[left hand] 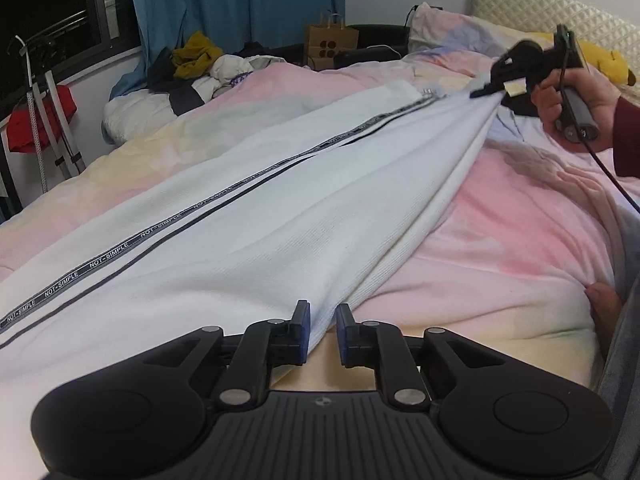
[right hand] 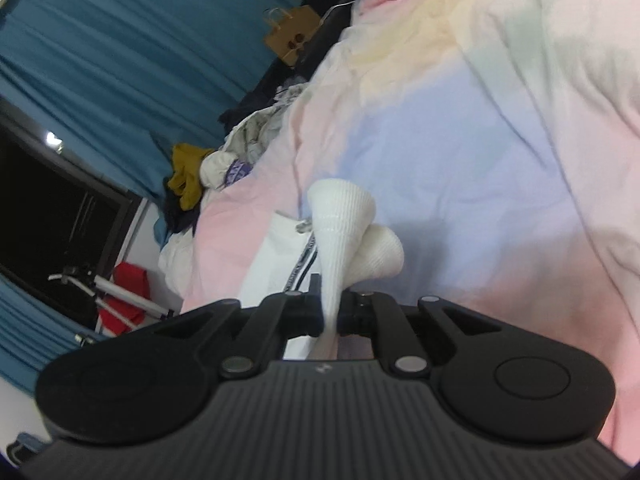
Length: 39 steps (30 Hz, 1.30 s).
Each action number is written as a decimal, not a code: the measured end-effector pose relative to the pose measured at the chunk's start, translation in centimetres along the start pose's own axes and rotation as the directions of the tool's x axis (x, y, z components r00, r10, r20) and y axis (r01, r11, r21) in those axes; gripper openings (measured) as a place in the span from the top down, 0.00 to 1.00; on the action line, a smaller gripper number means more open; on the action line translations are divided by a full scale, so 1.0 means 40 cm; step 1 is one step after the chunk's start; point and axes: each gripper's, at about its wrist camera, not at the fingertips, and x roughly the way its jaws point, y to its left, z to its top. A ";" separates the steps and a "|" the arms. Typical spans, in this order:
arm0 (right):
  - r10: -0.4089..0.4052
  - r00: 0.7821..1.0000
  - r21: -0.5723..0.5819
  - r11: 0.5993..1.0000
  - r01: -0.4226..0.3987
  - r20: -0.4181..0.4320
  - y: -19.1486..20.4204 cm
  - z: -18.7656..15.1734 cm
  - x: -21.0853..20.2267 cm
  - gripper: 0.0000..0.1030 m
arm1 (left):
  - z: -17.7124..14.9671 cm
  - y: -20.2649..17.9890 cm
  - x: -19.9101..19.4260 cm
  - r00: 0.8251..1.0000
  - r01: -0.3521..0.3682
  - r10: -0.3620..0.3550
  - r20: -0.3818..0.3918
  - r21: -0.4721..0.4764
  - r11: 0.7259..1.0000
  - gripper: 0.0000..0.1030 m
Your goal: Fold clothes
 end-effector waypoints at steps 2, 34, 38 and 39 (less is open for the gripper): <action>-0.034 0.999 0.025 0.999 0.034 -0.009 -0.022 0.001 0.013 0.92 | 0.005 -0.002 -0.015 1.000 0.009 -0.008 0.029 -0.023 1.000 0.79; -0.065 0.998 -0.040 0.997 0.064 -0.024 -0.044 -0.021 0.011 0.92 | 0.006 0.244 -0.081 0.929 -0.331 0.370 -0.005 -0.455 0.826 0.61; -0.070 0.997 -0.047 0.996 0.069 -0.022 -0.043 -0.021 0.008 0.92 | 0.015 0.268 -0.129 0.903 -0.369 0.428 0.016 -0.480 0.796 0.60; -0.071 0.997 -0.049 0.996 0.070 -0.021 -0.042 -0.021 0.008 0.92 | 0.017 0.275 -0.140 0.894 -0.384 0.447 0.017 -0.482 0.788 0.59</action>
